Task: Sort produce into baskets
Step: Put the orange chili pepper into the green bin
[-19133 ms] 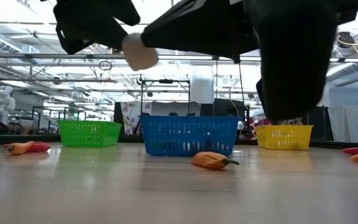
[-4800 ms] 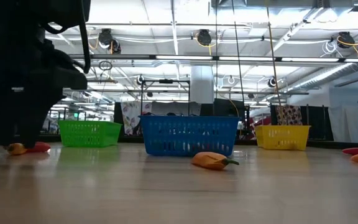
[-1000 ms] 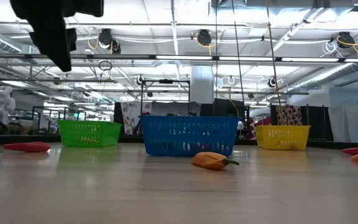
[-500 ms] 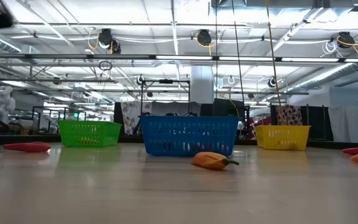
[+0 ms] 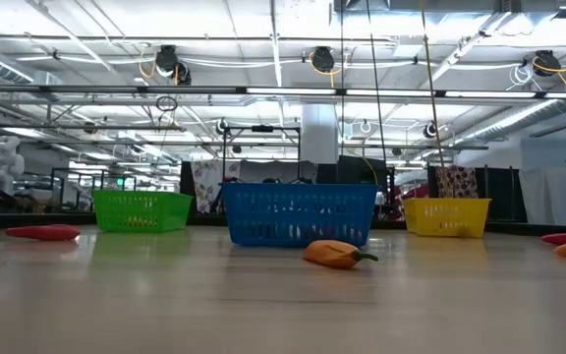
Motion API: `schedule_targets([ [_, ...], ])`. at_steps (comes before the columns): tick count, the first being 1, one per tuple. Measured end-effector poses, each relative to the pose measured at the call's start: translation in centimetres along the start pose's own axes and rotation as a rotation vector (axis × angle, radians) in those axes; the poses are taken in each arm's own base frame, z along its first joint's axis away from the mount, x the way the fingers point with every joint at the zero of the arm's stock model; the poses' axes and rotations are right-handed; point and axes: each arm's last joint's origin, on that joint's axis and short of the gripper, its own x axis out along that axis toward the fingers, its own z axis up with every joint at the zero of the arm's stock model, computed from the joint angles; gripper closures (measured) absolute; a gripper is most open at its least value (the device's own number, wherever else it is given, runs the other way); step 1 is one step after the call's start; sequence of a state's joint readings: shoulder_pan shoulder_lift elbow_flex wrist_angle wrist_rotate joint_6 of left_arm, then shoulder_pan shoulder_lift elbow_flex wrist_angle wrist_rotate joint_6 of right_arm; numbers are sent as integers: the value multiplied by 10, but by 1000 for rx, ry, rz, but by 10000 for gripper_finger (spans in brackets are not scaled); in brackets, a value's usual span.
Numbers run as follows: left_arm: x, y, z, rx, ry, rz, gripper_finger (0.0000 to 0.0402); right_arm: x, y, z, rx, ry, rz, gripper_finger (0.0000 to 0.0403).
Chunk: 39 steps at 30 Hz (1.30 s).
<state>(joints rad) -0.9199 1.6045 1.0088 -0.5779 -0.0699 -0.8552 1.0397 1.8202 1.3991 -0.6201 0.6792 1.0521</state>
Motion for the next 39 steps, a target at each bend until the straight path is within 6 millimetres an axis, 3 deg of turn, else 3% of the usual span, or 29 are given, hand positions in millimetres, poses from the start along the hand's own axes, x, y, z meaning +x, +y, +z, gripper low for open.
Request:
schedule_targets([
  [10,35,-2,-2,4,49,28,249,1,-2,1,-75,2,-10,268],
  [33,58,-9,-16,50,79,92,250,7,-6,7,-108,2,-31,268],
  [39,59,-8,-17,50,81,100,291,7,-6,7,-109,2,-31,268],
])
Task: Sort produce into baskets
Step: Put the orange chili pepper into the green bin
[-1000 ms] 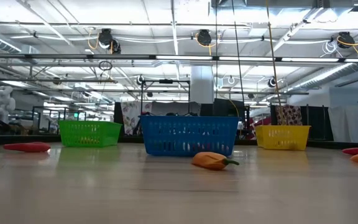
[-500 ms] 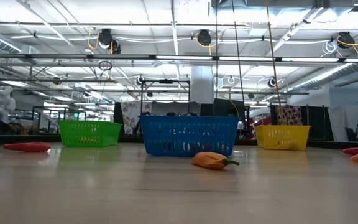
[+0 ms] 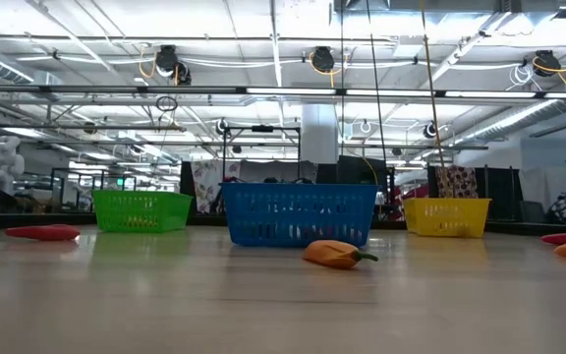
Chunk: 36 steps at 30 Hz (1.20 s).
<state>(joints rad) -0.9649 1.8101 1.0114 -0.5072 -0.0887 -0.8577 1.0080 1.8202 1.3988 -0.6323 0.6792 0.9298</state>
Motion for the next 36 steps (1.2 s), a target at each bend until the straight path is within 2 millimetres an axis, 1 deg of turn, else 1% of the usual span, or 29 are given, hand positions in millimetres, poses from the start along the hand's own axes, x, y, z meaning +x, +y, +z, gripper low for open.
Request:
schedule_targets([
  [5,-1,0,0,-1,4,-9,356,0,0,0,0,0,0,268],
  [8,-5,3,4,-15,-1,-26,382,0,0,0,-6,0,-1,268],
  [10,-10,7,7,-26,-11,-29,387,0,0,0,-15,0,-1,268],
  [13,-25,17,21,-31,-87,-31,382,2,-1,2,-32,-3,-7,268],
  [17,-47,39,42,-30,-221,26,376,6,-5,6,-50,-4,-22,268],
  [21,-70,73,63,-77,-335,117,376,12,-10,12,-60,-6,-41,268],
  [24,-87,108,72,-163,-351,220,375,15,-14,15,-64,-6,-53,268],
  [27,-99,146,74,-263,-323,359,375,17,-15,17,-62,-6,-59,268],
  [31,-111,190,74,-372,-279,520,375,17,-16,18,-79,-3,-59,268],
  [34,-116,220,72,-464,-237,609,375,17,-16,18,-83,-3,-59,268],
  [36,-118,236,69,-518,-207,642,375,17,-16,17,-83,-1,-58,268],
])
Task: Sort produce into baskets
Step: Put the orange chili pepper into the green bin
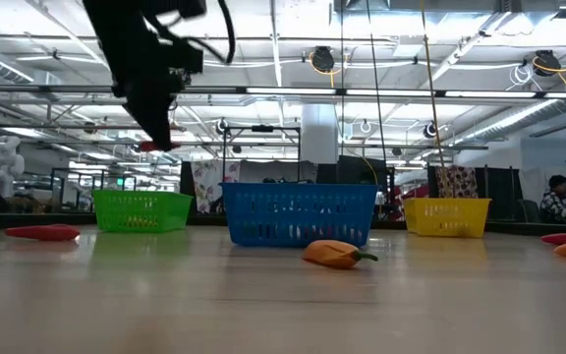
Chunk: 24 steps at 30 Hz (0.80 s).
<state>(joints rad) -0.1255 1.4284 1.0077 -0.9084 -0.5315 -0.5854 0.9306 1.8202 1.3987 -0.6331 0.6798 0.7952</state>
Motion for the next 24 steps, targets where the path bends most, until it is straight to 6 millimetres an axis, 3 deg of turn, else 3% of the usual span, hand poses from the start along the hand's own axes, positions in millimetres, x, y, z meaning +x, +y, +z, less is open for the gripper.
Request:
schedule_targets([
  [12,30,50,17,-175,156,33,375,-3,3,-3,58,3,13,268],
  [19,33,60,16,-201,192,72,369,-12,11,-11,76,4,41,268],
  [24,35,65,16,-214,198,93,330,-14,13,-13,134,5,49,268],
])
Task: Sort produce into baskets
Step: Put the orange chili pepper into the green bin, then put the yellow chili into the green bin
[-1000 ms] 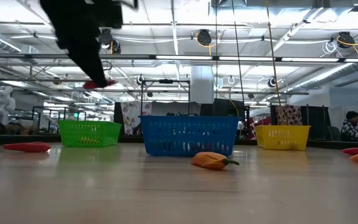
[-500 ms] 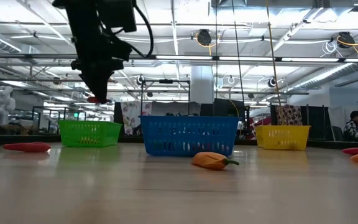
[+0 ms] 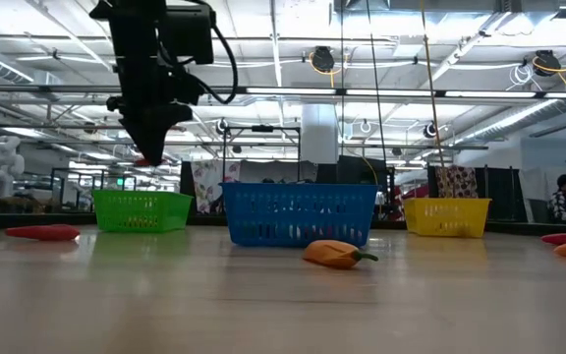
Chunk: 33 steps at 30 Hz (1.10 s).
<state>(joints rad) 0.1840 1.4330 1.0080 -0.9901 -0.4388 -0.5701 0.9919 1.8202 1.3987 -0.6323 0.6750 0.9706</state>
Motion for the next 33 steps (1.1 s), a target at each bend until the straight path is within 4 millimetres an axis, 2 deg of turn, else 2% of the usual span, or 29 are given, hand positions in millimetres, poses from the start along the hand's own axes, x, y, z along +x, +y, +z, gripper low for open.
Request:
schedule_targets([
  [6,1,2,1,-5,-3,11,279,-1,1,-1,87,0,4,268],
  [12,1,1,2,42,-20,3,263,-2,4,-5,120,-3,13,268],
  [15,0,-4,6,21,-40,-74,263,-1,7,-9,102,-1,11,268],
  [19,-3,-15,18,2,-109,-261,262,1,7,-11,89,2,5,268],
  [23,-15,-33,33,-1,-252,-530,262,2,6,-10,88,2,1,268],
  [27,-42,-60,41,80,-479,-800,262,2,4,-11,68,13,-15,268],
  [31,-70,-90,40,158,-733,-930,262,2,3,-12,54,22,-28,268],
  [33,-72,-107,34,205,-792,-946,262,1,2,-11,43,22,-25,268],
])
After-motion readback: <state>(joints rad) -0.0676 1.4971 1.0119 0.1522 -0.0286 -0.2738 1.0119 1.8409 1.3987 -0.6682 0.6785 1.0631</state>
